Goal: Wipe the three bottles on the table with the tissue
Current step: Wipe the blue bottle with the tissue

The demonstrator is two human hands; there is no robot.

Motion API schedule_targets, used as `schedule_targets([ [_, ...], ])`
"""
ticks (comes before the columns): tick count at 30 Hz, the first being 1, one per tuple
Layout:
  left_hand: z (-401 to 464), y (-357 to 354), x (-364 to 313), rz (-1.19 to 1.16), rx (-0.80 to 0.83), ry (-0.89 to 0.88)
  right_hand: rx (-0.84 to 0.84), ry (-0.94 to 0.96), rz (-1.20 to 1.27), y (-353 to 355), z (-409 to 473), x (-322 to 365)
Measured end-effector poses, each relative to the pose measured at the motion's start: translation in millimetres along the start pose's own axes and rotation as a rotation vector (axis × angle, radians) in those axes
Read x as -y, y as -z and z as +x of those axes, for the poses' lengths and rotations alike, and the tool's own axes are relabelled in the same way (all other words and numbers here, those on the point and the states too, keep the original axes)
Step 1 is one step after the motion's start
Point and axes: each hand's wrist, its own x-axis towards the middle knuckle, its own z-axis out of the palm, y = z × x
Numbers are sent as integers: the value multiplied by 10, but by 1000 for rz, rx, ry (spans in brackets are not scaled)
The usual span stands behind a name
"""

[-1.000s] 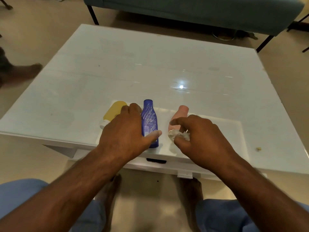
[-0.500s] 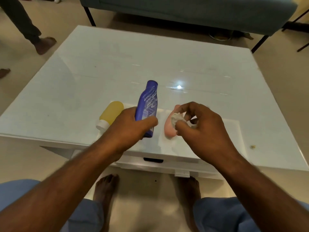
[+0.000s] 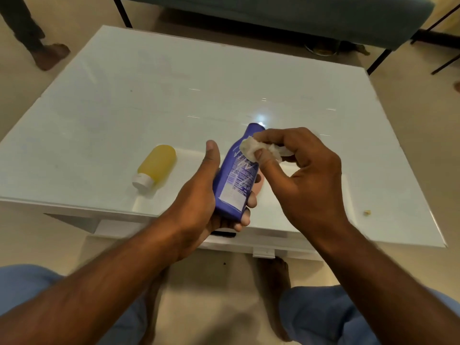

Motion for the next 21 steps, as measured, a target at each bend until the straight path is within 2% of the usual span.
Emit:
schedule_targets([
  [3,-7,10,22,111,-62,-53,21,70,-11,-40,-56,36],
  [5,-17,26,27,151,-179,-87,149,204,-12,-119,-178,114],
  [7,-12,58,30,199,-223,-110,235,352,-78,-177,-256,167],
  [8,-14,65,36,246,-198,-117,218,356,-105,-167,-214,140],
  [12,-53,36,107,343,-47,-72,-53,100,-210,42,110,-100],
  [14,-75,8,131,355,-53,-77,-31,141,-186,19,52,-63],
  [18,-65,-16,121,396,-180,-143,241,443,-78,-160,-272,253],
  [19,-74,-26,121,407,-171,-152,234,456,-99,-136,-228,216],
  [21,-81,-18,137,405,-109,-134,97,323,-189,-28,-46,58],
])
